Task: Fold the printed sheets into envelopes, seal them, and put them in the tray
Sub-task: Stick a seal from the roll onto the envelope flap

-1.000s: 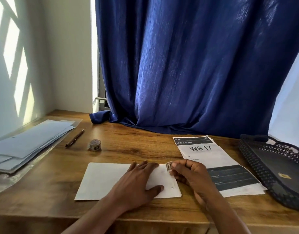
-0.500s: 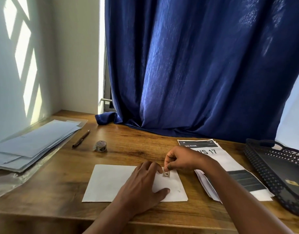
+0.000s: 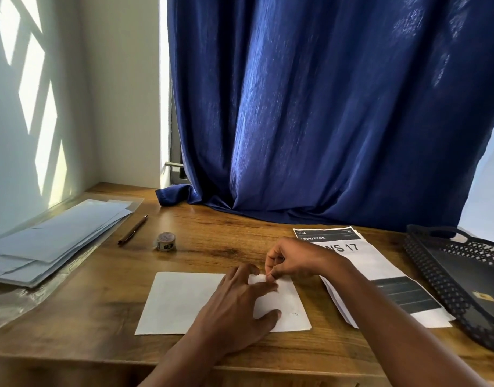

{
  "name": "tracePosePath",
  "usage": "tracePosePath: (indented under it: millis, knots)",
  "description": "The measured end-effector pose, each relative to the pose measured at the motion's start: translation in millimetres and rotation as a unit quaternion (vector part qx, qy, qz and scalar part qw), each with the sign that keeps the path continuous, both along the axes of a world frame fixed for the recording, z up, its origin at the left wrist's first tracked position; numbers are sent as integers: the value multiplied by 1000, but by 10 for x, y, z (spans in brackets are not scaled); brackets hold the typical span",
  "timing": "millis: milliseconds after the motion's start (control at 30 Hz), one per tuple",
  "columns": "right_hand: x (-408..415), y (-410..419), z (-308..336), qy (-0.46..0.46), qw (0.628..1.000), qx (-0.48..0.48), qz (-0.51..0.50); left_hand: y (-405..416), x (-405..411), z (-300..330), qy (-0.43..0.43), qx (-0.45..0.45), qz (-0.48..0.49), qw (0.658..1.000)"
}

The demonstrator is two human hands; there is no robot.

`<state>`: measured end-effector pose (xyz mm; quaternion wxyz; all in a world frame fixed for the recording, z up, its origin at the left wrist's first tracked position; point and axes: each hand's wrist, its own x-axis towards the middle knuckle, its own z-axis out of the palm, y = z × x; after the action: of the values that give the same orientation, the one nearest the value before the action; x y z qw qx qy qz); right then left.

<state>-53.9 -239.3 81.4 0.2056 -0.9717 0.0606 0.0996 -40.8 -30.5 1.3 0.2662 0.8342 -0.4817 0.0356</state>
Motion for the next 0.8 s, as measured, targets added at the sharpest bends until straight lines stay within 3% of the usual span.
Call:
tracePosePath:
  millis: [267,467,667,800]
  knots:
    - [-20,-6,-155,-41,999,5,-25,1,10,-18,-21,20,8,1000]
    - [-130,-93,-380,-121,982,104,-103,2,17,-37,-24,22,16,999]
    - [-183,-126,-561,-199,958,168,-117,9,-10,-44,-35,8,25,999]
    - [-187,-128,-617,-193,958,173,-119,15,-26,-28,-44,11,31,998]
